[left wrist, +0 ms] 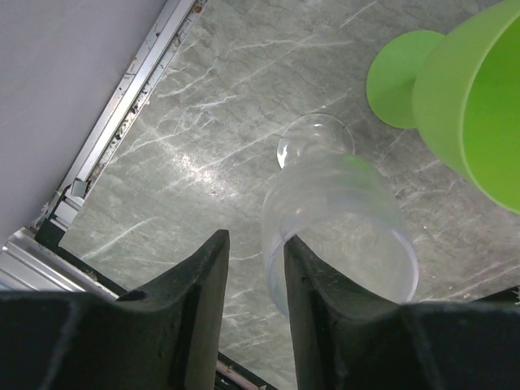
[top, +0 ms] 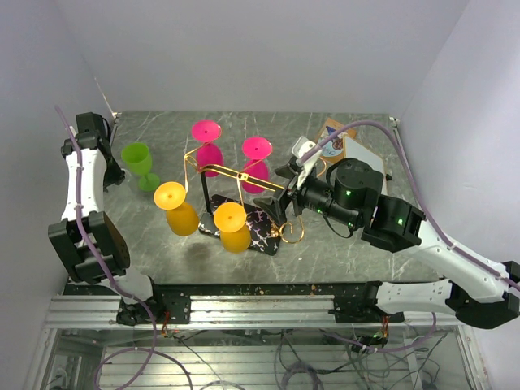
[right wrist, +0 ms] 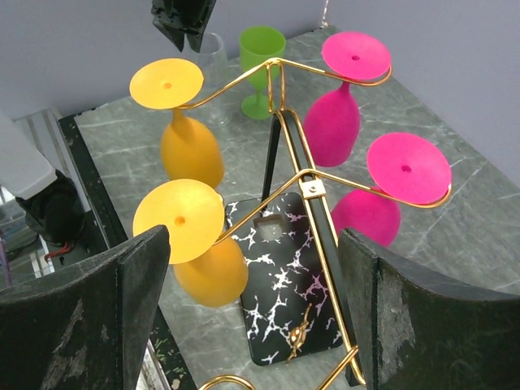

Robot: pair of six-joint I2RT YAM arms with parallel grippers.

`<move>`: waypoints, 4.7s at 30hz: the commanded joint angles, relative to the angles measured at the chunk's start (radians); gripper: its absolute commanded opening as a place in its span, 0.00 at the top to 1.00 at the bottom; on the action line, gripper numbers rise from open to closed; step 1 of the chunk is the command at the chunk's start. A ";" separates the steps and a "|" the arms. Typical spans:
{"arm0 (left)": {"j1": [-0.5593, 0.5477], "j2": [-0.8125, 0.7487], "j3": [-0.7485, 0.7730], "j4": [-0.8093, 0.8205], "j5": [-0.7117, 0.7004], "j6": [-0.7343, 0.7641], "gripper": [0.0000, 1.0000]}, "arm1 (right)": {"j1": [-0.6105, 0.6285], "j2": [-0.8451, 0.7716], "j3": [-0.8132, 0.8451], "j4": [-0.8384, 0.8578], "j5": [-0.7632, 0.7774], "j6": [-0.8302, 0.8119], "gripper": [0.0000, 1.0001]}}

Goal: Take the wine glass off the wine glass rack

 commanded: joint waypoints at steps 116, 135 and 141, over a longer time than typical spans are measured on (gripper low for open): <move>-0.260 -0.534 0.336 0.020 0.688 -0.074 0.31 | 0.082 0.056 -0.280 0.324 -0.297 -0.847 1.00; -0.260 -0.529 0.348 0.008 0.684 -0.068 0.31 | 0.083 0.117 -0.289 0.451 -0.103 -0.823 1.00; -0.259 -0.530 0.351 0.003 0.685 -0.069 0.31 | 0.081 0.165 -0.274 0.490 -0.069 -0.841 1.00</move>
